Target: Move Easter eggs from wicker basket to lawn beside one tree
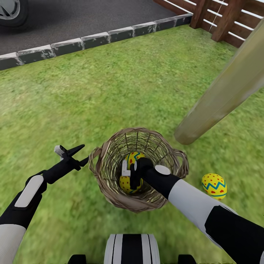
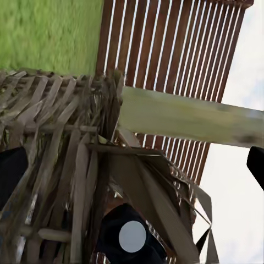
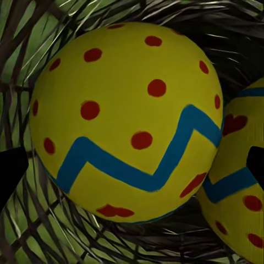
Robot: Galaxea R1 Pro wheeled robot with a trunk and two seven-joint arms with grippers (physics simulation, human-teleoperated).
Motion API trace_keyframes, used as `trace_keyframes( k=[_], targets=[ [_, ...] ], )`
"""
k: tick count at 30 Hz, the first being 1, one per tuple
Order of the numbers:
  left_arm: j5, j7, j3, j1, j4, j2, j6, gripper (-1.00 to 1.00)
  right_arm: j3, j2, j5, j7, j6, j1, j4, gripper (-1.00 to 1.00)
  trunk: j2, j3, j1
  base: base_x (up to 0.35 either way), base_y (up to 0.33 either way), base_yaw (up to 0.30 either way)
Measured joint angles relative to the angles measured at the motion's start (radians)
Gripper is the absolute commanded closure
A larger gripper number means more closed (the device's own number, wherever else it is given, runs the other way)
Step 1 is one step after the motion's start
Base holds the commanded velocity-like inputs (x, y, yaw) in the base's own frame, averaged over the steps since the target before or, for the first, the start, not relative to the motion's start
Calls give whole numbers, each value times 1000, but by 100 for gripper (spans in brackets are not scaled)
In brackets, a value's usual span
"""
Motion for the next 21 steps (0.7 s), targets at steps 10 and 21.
trace_keyframes(
  k=[10,21],
  targets=[
    [4,-2,0,21,-2,13,-4,-100,-9,6,-6,-6,-2,-2,-17,-100,-1,-23,3,0,0,0],
    [5,-2,1,21,-3,15,-4,-100,-9,6,-6,-6,-1,-2,-17,-100,-3,-43,5,0,0,0]
  ],
)
